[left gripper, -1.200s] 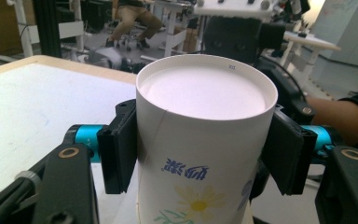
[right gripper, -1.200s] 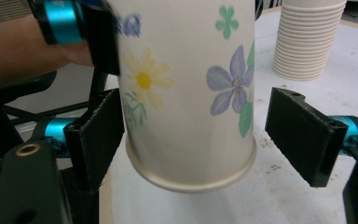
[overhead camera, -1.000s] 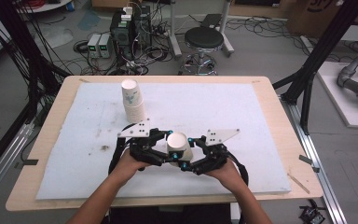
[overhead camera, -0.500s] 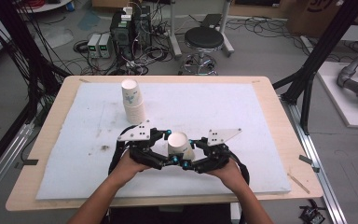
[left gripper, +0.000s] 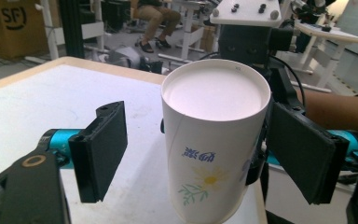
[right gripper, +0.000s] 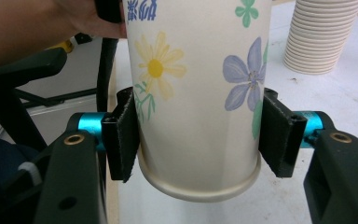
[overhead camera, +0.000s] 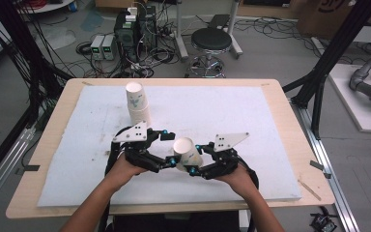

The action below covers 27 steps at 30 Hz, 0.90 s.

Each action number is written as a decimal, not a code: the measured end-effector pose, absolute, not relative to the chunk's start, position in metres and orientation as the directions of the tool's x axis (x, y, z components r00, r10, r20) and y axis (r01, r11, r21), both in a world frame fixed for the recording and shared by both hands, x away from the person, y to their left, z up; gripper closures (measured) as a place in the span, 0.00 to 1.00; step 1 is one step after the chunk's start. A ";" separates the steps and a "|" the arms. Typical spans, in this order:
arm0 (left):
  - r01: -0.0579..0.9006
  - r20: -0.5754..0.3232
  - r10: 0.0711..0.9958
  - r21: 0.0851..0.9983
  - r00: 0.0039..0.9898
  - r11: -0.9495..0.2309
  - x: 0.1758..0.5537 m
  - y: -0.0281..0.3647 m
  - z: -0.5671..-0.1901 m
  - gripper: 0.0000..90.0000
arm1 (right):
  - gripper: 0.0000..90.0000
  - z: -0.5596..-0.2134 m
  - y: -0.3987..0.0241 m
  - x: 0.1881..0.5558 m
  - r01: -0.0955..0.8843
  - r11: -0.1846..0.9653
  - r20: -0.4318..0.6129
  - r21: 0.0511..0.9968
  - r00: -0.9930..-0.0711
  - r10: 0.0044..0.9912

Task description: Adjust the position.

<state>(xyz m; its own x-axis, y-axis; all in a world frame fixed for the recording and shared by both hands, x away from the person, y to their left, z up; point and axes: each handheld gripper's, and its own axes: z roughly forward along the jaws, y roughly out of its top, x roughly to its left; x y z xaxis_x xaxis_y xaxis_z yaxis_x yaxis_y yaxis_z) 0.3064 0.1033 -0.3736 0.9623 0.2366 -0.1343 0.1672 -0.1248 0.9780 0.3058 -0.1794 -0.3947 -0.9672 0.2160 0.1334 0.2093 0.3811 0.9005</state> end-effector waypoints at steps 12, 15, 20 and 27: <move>0.171 -0.129 0.212 0.966 0.969 -0.194 0.307 0.108 -0.367 0.20 | 0.43 -0.385 -0.180 0.308 0.178 0.459 0.095 0.870 -0.975 0.200; 0.170 -0.127 0.205 0.963 0.970 -0.210 0.308 0.108 -0.367 0.20 | 0.43 -0.385 -0.178 0.309 0.170 0.493 0.080 0.853 -0.977 0.198; 0.154 -0.108 0.192 0.958 0.975 -0.241 0.307 0.108 -0.367 0.19 | 0.43 -0.383 -0.174 0.310 0.148 0.550 0.050 0.822 -0.981 0.188; 0.141 -0.085 0.185 0.939 0.979 -0.313 0.307 0.105 -0.369 0.19 | 0.43 -0.378 -0.164 0.313 0.108 0.636 0.016 0.765 -0.989 0.148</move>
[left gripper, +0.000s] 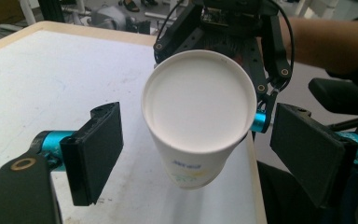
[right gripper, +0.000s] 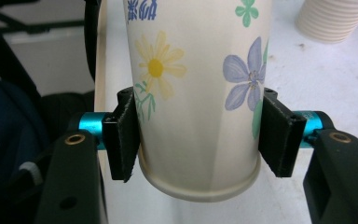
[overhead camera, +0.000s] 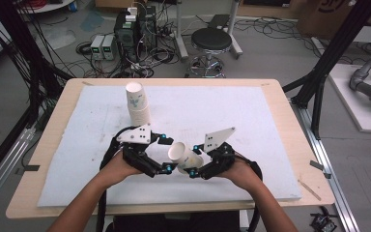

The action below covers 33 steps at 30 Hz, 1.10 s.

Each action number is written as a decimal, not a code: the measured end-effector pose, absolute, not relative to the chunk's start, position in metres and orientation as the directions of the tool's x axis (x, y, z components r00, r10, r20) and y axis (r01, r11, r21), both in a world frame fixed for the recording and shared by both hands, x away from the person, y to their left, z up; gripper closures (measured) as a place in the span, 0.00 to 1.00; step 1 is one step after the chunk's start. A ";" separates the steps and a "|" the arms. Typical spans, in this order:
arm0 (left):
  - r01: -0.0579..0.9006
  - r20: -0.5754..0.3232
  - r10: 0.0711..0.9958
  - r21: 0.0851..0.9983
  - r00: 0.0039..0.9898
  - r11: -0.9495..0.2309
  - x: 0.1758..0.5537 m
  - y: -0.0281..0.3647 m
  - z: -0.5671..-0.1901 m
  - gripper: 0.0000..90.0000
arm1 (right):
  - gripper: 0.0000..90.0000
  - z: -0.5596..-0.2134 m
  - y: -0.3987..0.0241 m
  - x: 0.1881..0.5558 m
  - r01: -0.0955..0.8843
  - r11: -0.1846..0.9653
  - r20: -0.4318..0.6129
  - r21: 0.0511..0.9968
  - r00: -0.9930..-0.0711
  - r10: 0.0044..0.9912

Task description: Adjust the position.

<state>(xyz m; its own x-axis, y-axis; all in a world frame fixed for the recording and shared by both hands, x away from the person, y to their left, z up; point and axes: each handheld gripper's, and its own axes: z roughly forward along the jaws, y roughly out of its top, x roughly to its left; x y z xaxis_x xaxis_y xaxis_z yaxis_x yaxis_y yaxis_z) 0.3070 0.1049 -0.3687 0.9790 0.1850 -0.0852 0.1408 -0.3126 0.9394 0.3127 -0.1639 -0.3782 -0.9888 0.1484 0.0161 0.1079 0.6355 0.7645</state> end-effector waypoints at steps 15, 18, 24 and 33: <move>0.132 -0.068 0.168 0.903 0.983 -0.409 0.308 0.102 -0.370 0.19 | 0.43 -0.367 -0.140 0.313 0.045 0.781 -0.034 0.623 -0.996 0.084; 0.118 -0.054 0.156 0.889 0.986 -0.441 0.307 0.100 -0.371 0.20 | 0.43 -0.366 -0.135 0.314 0.036 0.813 -0.040 0.581 -0.996 0.074; 0.120 -0.060 0.139 0.871 0.988 -0.476 0.308 0.097 -0.374 0.22 | 0.42 -0.365 -0.128 0.314 0.022 0.850 -0.038 0.526 -0.998 0.050; 0.090 -0.061 0.074 0.859 0.995 -0.504 0.308 0.095 -0.377 0.41 | 0.43 -0.367 -0.122 0.311 -0.005 0.870 -0.037 0.493 -0.999 0.016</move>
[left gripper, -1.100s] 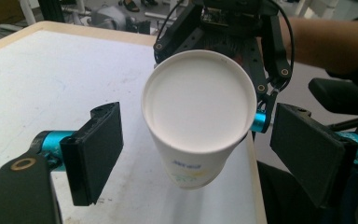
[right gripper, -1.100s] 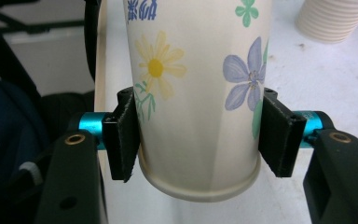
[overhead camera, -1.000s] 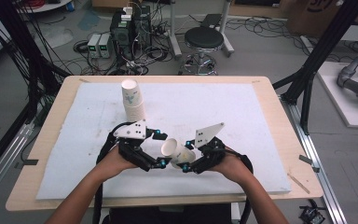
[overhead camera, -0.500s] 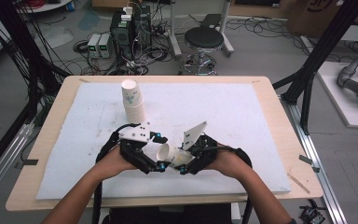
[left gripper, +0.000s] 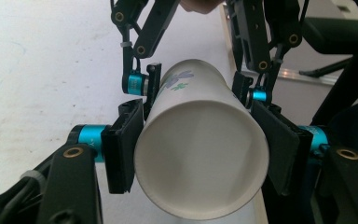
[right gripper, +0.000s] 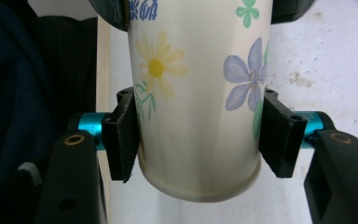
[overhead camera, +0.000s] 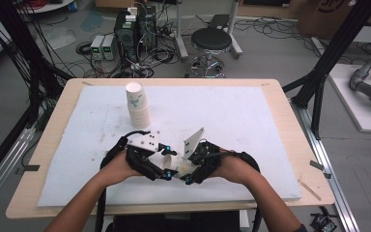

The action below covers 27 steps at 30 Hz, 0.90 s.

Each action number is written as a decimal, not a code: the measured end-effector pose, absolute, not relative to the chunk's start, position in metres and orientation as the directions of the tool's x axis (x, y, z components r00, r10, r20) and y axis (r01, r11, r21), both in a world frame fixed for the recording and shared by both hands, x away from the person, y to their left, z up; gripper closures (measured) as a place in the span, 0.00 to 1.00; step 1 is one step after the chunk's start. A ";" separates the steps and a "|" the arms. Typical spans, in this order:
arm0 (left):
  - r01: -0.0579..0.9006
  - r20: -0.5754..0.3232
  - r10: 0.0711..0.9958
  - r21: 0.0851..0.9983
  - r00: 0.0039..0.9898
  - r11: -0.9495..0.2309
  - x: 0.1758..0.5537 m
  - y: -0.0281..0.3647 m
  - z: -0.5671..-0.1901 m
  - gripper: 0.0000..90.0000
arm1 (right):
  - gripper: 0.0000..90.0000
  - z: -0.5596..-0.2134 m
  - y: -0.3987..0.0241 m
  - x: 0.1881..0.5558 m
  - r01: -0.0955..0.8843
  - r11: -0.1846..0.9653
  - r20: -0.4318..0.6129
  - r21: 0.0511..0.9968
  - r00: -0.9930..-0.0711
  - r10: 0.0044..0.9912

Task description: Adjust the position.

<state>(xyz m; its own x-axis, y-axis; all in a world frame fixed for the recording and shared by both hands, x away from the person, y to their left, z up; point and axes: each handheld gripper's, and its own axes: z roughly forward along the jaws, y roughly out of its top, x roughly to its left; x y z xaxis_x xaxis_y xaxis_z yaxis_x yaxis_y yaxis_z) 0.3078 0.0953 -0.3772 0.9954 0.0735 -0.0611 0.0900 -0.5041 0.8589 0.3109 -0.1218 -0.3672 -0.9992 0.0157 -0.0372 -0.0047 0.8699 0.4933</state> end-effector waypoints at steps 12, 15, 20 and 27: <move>0.115 -0.084 0.089 0.887 0.992 -0.446 0.307 0.106 -0.384 0.41 | 0.16 -0.373 -0.143 0.312 0.145 0.790 0.014 0.596 -0.985 0.170; 0.130 -0.100 0.096 0.905 0.990 -0.405 0.307 0.112 -0.388 0.41 | 0.16 -0.375 -0.151 0.311 0.144 0.765 0.017 0.628 -0.985 0.172; 0.138 -0.103 0.119 0.933 0.988 -0.333 0.306 0.121 -0.391 0.41 | 0.16 -0.380 -0.169 0.306 0.153 0.641 0.045 0.752 -0.982 0.181; 0.123 -0.080 0.176 0.961 0.981 -0.247 0.305 0.128 -0.393 0.41 | 0.16 -0.385 -0.183 0.300 0.173 0.512 0.055 0.842 -0.970 0.238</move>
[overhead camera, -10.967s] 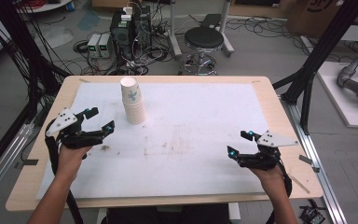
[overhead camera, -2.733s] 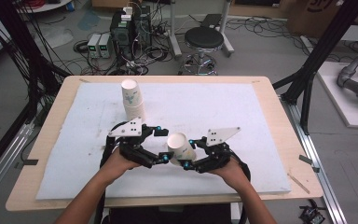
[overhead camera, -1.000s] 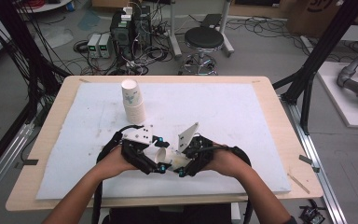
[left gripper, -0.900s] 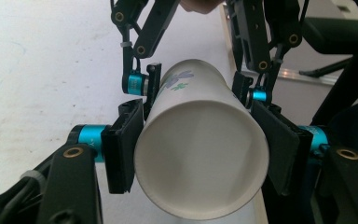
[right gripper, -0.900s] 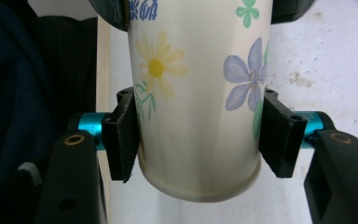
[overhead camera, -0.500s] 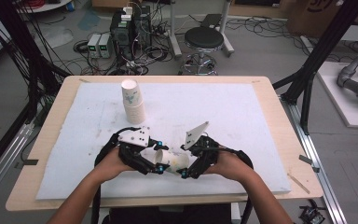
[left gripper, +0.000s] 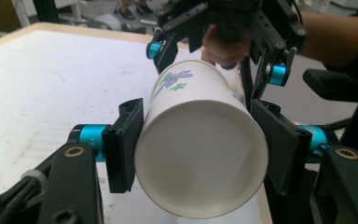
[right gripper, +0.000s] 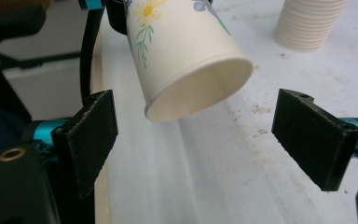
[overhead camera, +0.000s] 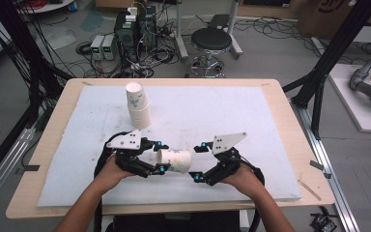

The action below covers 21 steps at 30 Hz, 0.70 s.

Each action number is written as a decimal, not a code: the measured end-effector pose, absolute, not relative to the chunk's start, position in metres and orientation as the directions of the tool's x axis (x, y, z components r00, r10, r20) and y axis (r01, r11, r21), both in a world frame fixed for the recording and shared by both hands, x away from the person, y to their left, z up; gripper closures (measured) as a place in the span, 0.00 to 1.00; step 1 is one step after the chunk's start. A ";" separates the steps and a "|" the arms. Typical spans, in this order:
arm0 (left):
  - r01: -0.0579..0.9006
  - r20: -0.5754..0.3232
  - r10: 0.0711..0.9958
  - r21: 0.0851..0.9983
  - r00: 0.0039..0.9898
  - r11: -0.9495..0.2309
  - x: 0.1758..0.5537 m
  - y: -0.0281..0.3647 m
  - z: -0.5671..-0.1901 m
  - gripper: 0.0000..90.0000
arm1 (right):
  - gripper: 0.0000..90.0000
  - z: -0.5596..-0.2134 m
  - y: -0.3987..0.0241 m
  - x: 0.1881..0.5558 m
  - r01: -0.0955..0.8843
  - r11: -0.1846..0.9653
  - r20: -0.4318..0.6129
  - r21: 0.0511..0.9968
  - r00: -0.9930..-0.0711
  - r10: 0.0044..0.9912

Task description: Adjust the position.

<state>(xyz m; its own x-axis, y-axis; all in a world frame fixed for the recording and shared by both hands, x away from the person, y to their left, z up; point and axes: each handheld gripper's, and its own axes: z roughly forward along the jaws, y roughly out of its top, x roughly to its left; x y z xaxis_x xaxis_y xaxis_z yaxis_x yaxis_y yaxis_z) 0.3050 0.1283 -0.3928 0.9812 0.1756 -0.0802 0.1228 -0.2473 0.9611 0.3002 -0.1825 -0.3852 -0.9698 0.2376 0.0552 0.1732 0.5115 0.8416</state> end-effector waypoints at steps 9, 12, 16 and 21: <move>0.094 -0.062 0.187 0.981 0.980 -0.169 0.301 0.128 -0.396 0.41 | 0.17 -0.400 -0.199 0.299 0.177 0.386 0.076 0.905 -0.962 0.263; 0.092 -0.064 0.190 0.986 0.980 -0.141 0.299 0.127 -0.399 0.41 | 0.17 -0.402 -0.201 0.300 0.177 0.378 0.078 0.909 -0.962 0.262; 0.092 -0.066 0.179 0.986 0.982 -0.141 0.298 0.124 -0.400 0.41 | 0.17 -0.401 -0.202 0.302 0.176 0.358 0.087 0.917 -0.964 0.252; 0.085 -0.064 0.157 0.987 0.986 -0.134 0.295 0.120 -0.400 0.41 | 0.18 -0.402 -0.200 0.301 0.173 0.358 0.094 0.918 -0.970 0.226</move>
